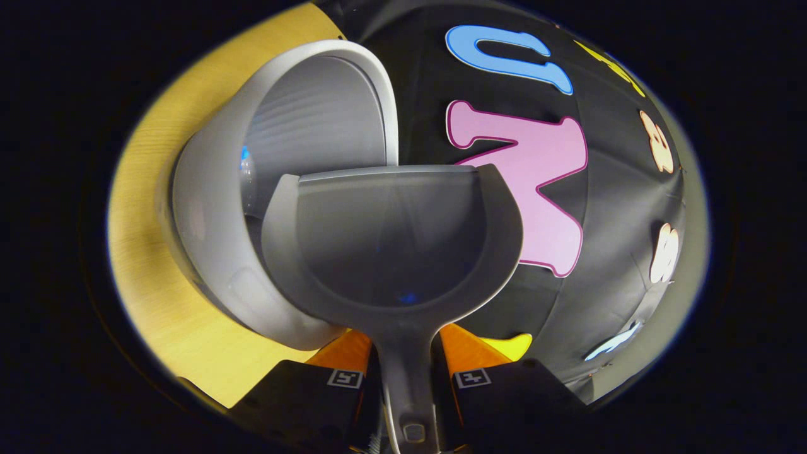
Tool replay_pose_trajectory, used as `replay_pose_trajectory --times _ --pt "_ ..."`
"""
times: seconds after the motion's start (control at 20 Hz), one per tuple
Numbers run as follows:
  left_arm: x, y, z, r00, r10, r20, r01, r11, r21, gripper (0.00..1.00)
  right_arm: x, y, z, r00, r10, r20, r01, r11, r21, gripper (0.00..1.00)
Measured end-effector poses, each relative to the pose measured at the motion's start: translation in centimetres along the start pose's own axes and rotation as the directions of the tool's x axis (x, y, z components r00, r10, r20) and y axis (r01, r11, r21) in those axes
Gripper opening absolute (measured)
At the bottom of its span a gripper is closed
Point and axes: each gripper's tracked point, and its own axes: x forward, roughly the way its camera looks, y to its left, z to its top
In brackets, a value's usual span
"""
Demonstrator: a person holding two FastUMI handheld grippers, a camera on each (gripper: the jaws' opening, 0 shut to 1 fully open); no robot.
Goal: Pick up the small broom and dustpan from the desktop, sweep the trash into the dustpan with the broom, and then empty the trash into the garbage bin.
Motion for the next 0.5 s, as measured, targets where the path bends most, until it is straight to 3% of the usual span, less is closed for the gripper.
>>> replay_pose_trajectory --times 0.05,0.1,0.15,0.2,0.25,0.35,0.4,0.5 --pt "-0.1 -0.1 0.1 1.000 -0.003 0.002 0.003 1.000 0.002 0.27 -0.1 -0.3 -0.1 1.000 0.007 -0.013 -0.006 0.999 0.036 0.37" --pt "-0.2 -0.2 0.2 1.000 -0.008 0.004 0.008 1.000 0.001 0.27 0.0 -0.8 -0.1 1.000 0.009 -0.015 -0.008 0.997 0.074 0.31" --pt "-0.3 -0.3 0.3 1.000 -0.014 0.007 0.014 1.000 -0.004 0.27 -0.1 -1.5 -0.3 1.000 0.005 -0.022 -0.003 0.993 0.117 0.44" --pt "-0.2 -0.3 0.5 1.000 -0.019 0.011 0.019 1.000 -0.005 0.27 -0.2 -2.5 -0.3 1.000 0.003 -0.029 0.002 0.986 0.165 0.44" --pt "-0.3 -0.3 0.6 1.000 -0.019 0.014 0.019 1.000 -0.003 0.30 -0.5 -3.3 -0.2 0.999 0.010 -0.031 -0.003 0.975 0.220 0.31" --pt "-0.3 -0.4 0.7 1.000 -0.024 0.018 0.024 1.000 0.004 0.27 -1.2 -4.9 -0.1 0.999 0.019 -0.034 -0.006 0.943 0.331 0.38" --pt "-0.3 -0.6 0.7 0.999 -0.031 0.021 0.031 1.000 -0.002 0.27 -1.5 -5.7 0.2 0.999 0.021 -0.035 -0.006 0.922 0.386 0.32" --pt "-0.6 -0.5 0.9 0.998 -0.046 0.030 0.047 0.999 -0.023 0.30 -2.4 -7.3 0.4 0.999 0.031 -0.035 -0.010 0.869 0.495 0.38"
